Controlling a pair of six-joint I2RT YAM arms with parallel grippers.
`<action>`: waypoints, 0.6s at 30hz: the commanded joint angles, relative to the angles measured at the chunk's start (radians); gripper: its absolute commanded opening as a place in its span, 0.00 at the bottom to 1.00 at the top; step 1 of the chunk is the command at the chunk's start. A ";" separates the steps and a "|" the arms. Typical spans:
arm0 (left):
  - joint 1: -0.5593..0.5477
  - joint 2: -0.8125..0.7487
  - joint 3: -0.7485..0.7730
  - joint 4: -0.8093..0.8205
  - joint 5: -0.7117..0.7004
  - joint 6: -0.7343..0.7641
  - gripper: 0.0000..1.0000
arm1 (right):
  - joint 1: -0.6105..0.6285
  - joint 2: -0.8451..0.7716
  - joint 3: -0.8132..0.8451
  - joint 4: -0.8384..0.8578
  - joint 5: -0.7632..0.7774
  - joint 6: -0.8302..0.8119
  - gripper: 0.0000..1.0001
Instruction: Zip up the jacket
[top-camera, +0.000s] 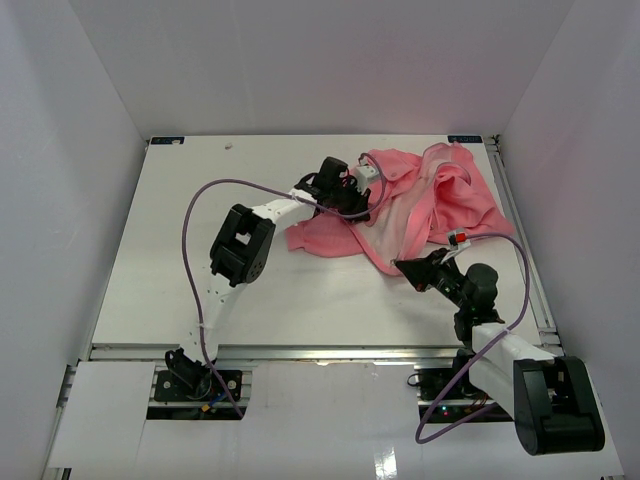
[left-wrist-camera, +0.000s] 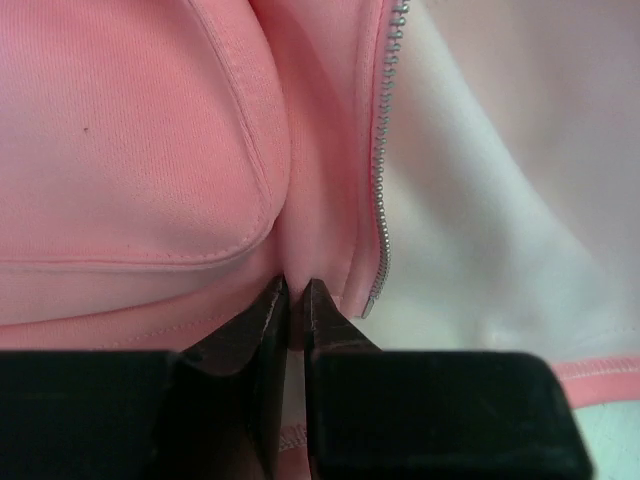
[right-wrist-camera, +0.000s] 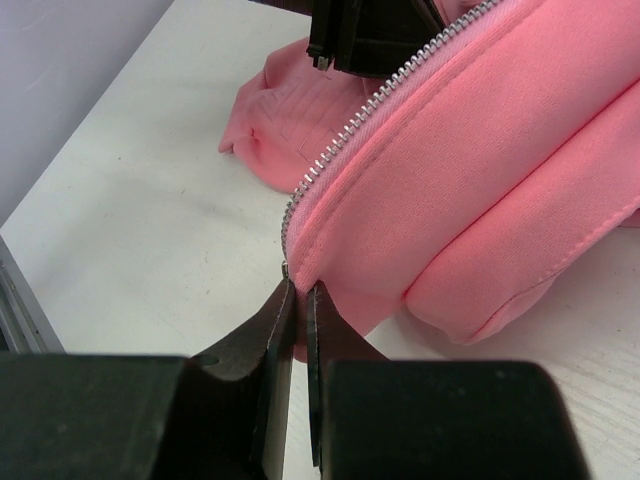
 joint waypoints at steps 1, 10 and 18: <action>-0.015 -0.143 -0.215 0.063 -0.046 -0.125 0.00 | -0.001 0.011 -0.001 0.027 0.038 0.006 0.08; -0.015 -0.577 -0.824 0.486 -0.243 -0.453 0.00 | 0.017 0.098 -0.026 0.175 -0.056 0.054 0.08; -0.015 -0.563 -0.809 0.427 -0.086 -0.397 0.37 | 0.036 0.123 -0.011 0.145 -0.026 0.035 0.08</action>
